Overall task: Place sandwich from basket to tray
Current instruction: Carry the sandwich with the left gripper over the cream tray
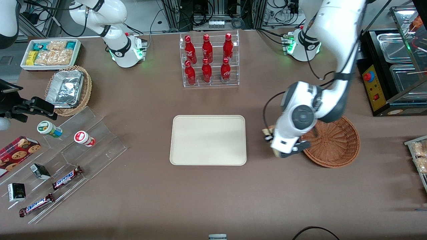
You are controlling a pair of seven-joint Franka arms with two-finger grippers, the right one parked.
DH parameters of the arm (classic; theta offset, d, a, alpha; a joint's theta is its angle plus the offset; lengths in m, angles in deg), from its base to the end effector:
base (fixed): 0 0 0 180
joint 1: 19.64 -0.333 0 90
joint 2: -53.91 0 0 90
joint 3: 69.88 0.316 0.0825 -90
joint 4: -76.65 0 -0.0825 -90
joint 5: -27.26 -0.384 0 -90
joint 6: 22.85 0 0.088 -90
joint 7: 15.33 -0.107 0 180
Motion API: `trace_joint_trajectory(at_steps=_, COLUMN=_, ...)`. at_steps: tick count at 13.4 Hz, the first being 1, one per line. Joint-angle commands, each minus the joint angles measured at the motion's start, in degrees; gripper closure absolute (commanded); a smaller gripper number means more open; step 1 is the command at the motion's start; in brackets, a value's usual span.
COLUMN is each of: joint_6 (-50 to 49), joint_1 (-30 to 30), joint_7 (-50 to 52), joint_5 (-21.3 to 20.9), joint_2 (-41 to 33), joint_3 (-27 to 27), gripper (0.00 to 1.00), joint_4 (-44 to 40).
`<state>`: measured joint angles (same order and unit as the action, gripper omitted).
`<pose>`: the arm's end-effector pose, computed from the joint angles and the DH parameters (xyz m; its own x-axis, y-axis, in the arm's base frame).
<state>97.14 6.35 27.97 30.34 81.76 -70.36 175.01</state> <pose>0.5855 -0.2939 0.2977 0.9413 0.3184 -0.1118 0.3159 -0.9479 -0.0404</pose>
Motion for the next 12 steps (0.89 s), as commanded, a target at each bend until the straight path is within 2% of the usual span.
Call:
trace_joint_trajectory(at_steps=1, joint_6=3.66, joint_1=5.38, joint_7=-0.68, joint_5=0.52, joint_2=6.32, joint_3=-0.66, gripper=0.71, joint_4=-5.71)
trace_joint_trajectory(at_steps=4, joint_6=6.14, joint_1=9.43, joint_7=-4.43, joint_5=0.44, joint_2=11.42, joint_3=-1.1, gripper=0.69, joint_4=-10.27)
trace_joint_trajectory(at_steps=6, joint_6=6.23, joint_1=9.79, joint_7=-9.36, joint_5=0.52, joint_2=13.54, joint_3=-2.59, gripper=0.66, joint_4=-11.35)
trace_joint_trajectory(at_steps=9, joint_6=7.46, joint_1=9.88, joint_7=-9.9, joint_5=0.52, joint_2=15.03, joint_3=-3.12, gripper=0.65, joint_4=-11.35)
trace_joint_trajectory(at_steps=11, joint_6=7.9, joint_1=9.52, joint_7=-9.9, joint_5=4.28, joint_2=16.44, joint_3=-3.65, gripper=0.64, joint_4=-13.01)
trace_joint_trajectory(at_steps=12, joint_6=7.98, joint_1=9.53, joint_7=-9.99, joint_5=4.56, joint_2=16.88, joint_3=-3.65, gripper=0.64, joint_4=-13.45)
